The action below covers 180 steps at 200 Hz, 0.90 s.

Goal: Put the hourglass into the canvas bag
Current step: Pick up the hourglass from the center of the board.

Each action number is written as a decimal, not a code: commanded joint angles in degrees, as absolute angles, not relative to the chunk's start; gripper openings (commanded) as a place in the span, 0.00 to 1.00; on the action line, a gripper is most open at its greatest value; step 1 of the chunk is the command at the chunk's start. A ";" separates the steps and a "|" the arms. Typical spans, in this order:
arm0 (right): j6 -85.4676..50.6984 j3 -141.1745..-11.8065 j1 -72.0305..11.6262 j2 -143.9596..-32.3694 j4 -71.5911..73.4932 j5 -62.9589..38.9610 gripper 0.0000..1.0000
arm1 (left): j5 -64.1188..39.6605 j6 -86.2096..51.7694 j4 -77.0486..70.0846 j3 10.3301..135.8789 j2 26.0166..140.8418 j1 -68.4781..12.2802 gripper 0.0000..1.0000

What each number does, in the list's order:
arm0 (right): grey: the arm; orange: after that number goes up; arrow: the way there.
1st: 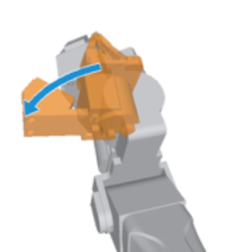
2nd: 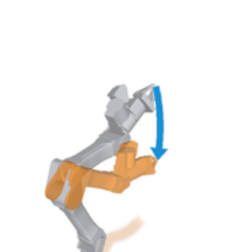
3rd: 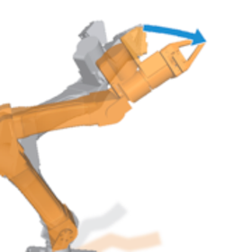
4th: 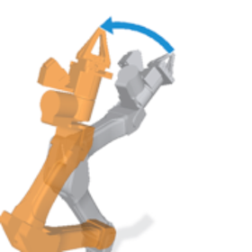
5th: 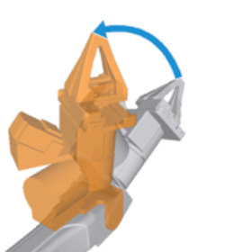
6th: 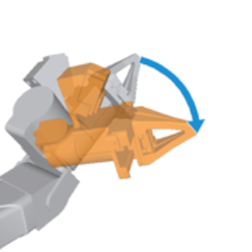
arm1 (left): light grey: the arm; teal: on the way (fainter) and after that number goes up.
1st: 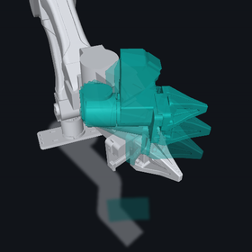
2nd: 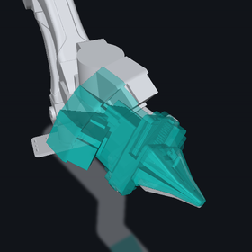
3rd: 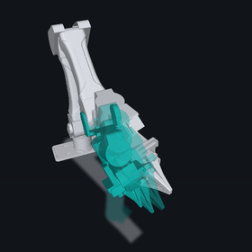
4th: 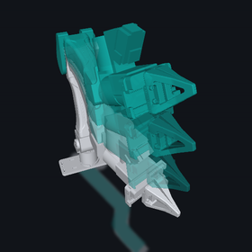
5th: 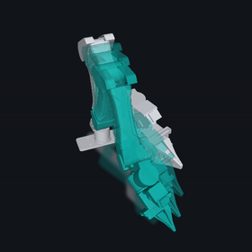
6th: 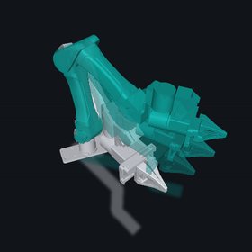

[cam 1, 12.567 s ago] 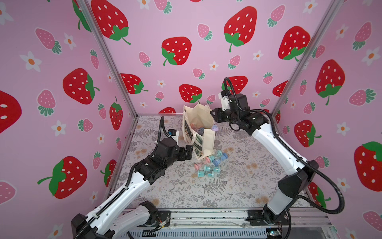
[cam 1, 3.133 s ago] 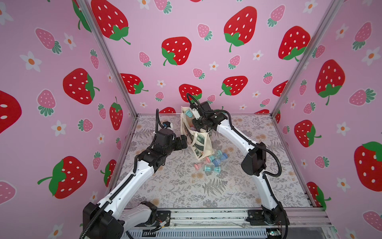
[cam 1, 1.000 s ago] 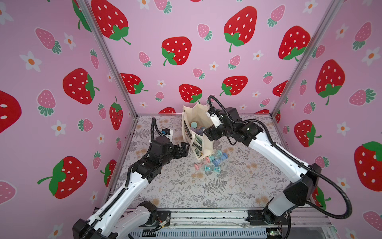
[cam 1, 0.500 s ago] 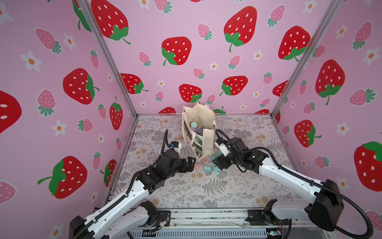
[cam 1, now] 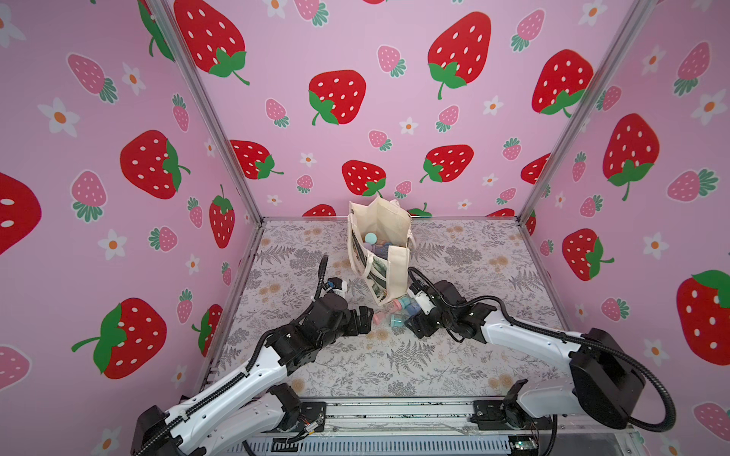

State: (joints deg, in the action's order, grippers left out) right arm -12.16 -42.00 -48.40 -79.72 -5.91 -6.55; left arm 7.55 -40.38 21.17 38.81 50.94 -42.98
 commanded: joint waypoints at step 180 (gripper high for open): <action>-15.73 -35.40 -56.65 -88.63 -0.54 -2.49 0.62 | 10.72 -41.97 20.82 37.79 52.21 -43.33 0.99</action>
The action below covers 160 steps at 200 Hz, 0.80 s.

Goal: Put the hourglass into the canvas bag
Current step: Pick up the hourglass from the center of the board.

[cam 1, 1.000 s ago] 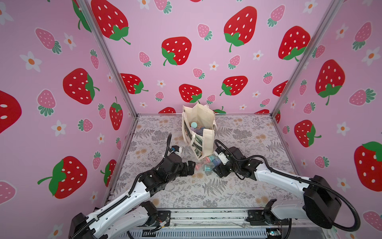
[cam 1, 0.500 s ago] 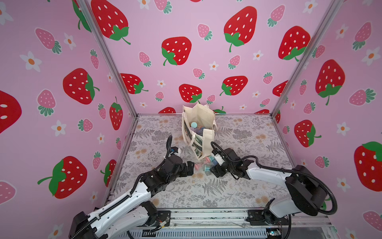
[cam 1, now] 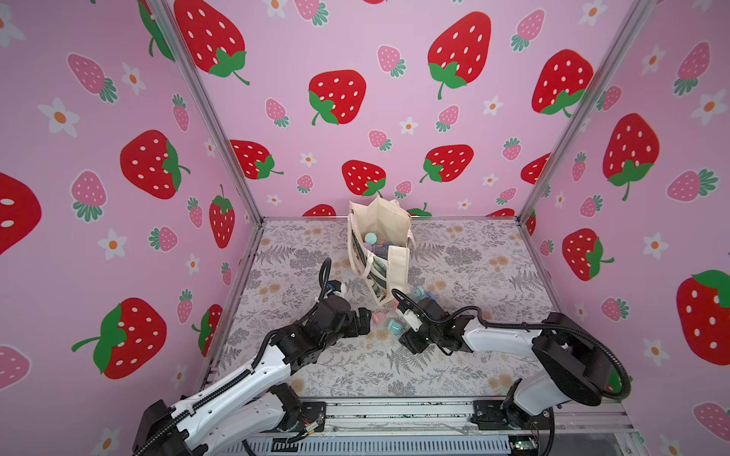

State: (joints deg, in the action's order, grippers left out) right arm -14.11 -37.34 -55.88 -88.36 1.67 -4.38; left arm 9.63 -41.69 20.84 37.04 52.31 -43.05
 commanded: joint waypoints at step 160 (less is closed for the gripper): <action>-16.87 -35.15 -58.89 -85.09 -6.44 1.32 0.46 | 10.55 -41.61 21.36 39.22 52.56 -43.25 0.99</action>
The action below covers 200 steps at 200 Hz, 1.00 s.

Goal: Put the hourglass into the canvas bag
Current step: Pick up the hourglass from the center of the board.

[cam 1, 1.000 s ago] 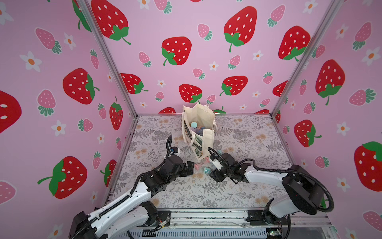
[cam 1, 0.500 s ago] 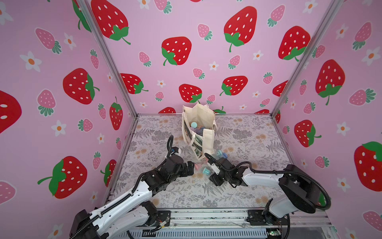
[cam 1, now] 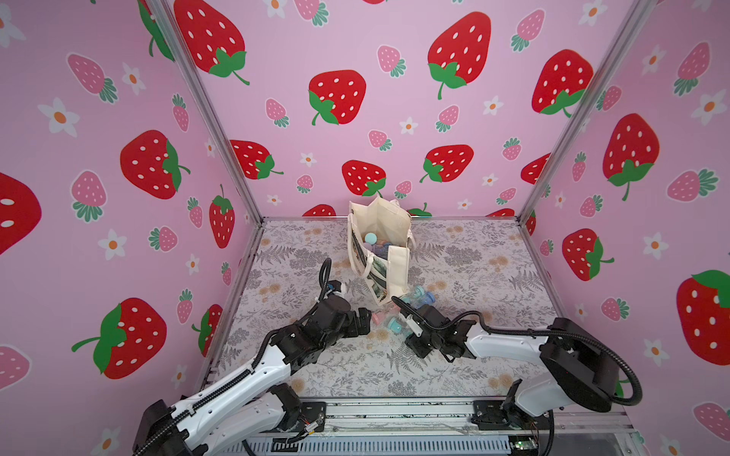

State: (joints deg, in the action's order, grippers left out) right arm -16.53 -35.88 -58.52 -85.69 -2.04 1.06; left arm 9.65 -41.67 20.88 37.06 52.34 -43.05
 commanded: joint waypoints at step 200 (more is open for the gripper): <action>-19.16 -50.49 -58.71 -64.85 -22.03 3.96 0.37 | 15.52 -34.72 26.66 46.58 47.90 -43.07 0.99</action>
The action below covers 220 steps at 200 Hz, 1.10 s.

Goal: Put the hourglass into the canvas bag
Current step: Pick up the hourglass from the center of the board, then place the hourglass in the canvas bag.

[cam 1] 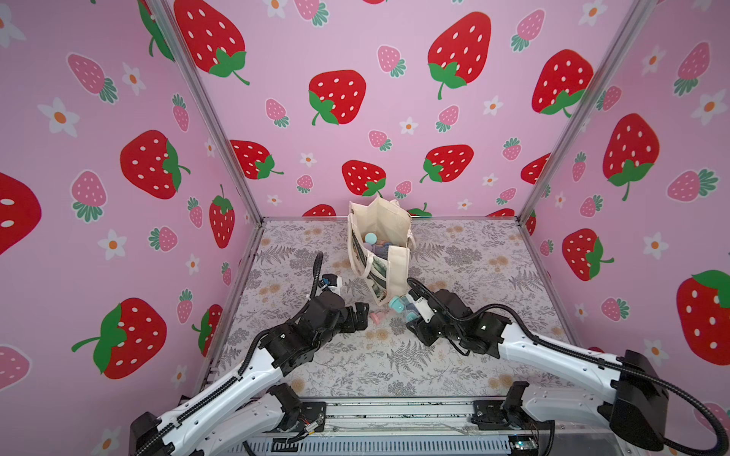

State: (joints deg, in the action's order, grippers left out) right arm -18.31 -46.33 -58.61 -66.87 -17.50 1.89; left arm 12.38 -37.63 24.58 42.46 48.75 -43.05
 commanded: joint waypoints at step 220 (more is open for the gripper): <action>-15.98 -109.12 -45.73 -103.41 -32.71 0.58 0.34 | 6.34 -23.29 23.56 59.61 56.93 -28.72 0.99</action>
State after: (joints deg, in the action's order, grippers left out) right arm -17.28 -104.03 -46.61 -99.96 -31.18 1.65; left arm 9.15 -24.18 25.63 56.80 56.14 -30.72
